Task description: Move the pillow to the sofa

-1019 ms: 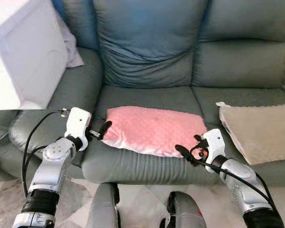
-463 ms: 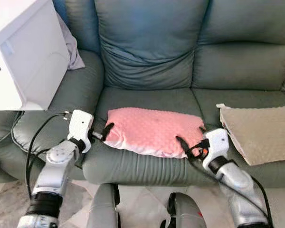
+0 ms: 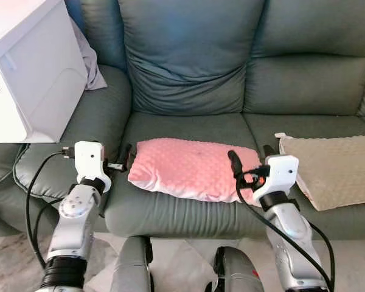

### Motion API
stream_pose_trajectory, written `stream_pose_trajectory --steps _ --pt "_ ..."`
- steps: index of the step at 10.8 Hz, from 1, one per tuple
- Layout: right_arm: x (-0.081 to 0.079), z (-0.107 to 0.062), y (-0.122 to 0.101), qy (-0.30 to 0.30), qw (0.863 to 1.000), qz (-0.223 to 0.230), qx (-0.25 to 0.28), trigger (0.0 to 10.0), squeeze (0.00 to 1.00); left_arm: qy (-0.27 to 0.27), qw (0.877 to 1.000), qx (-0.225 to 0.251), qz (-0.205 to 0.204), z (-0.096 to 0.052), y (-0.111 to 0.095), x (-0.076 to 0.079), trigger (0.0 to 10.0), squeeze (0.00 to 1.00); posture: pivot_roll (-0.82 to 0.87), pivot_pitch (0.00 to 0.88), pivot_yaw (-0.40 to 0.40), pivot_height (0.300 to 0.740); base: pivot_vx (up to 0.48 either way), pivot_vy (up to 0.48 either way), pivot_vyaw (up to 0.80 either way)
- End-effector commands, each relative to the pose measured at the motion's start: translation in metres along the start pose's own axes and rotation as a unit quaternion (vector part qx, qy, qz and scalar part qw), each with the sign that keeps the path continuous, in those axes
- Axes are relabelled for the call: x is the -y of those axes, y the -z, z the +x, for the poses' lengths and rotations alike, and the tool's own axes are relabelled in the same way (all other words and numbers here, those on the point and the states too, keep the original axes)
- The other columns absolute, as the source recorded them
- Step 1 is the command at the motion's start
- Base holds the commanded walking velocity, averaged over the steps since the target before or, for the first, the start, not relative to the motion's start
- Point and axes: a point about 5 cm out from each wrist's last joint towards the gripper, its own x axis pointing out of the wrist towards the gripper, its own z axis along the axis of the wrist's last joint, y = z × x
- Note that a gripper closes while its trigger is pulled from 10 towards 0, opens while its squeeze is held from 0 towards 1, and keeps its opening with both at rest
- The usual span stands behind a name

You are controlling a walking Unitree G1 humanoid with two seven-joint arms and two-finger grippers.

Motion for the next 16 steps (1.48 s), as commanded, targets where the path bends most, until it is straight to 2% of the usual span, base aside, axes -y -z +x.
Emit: stream_pose_trajectory --steps 1,2,3,6,10,14,16 --pt "0.003 0.005 -0.001 0.011 1.000 -0.002 -0.002 10.0 0.00 -0.006 1.000 0.008 0.001 0.007 -0.004 0.003 10.0 0.00 -0.04 0.000 0.010 0.668 0.000 0.000 0.00" --pt "0.004 0.011 -0.003 0.008 1.000 -0.008 0.000 10.0 0.00 -0.003 1.000 0.013 -0.001 0.011 -0.006 0.008 10.0 0.00 -0.04 0.000 0.008 0.682 0.000 0.000 0.00" --pt "0.011 0.019 -0.006 0.019 1.000 -0.004 0.004 10.0 0.00 -0.003 1.000 0.014 0.000 0.014 -0.004 0.014 10.0 0.00 -0.05 0.000 0.005 0.701 0.000 0.000 0.00" --pt "0.019 0.028 -0.008 0.026 1.000 -0.003 0.009 10.0 0.00 -0.024 1.000 -0.004 0.014 0.023 0.004 0.019 10.0 0.00 -0.07 0.000 0.006 0.740 0.000 0.000 0.00" --pt "0.020 0.031 -0.001 0.024 1.000 -0.013 -0.005 10.0 0.00 -0.032 0.999 -0.015 0.012 0.031 0.010 0.022 10.0 0.00 -0.08 0.000 0.002 0.740 0.000 0.000 0.00" --pt "0.021 0.032 0.008 0.025 0.999 0.012 -0.026 10.0 0.00 -0.032 0.999 -0.019 0.014 0.032 0.012 0.023 10.0 0.00 -0.07 0.000 -0.001 0.740 0.000 0.000 0.00" --pt "0.022 0.031 0.010 0.025 0.999 0.014 -0.029 10.0 0.00 -0.028 0.999 -0.019 0.014 0.033 0.012 0.024 10.0 0.00 -0.07 0.000 0.002 0.740 -0.285 0.000 0.00"
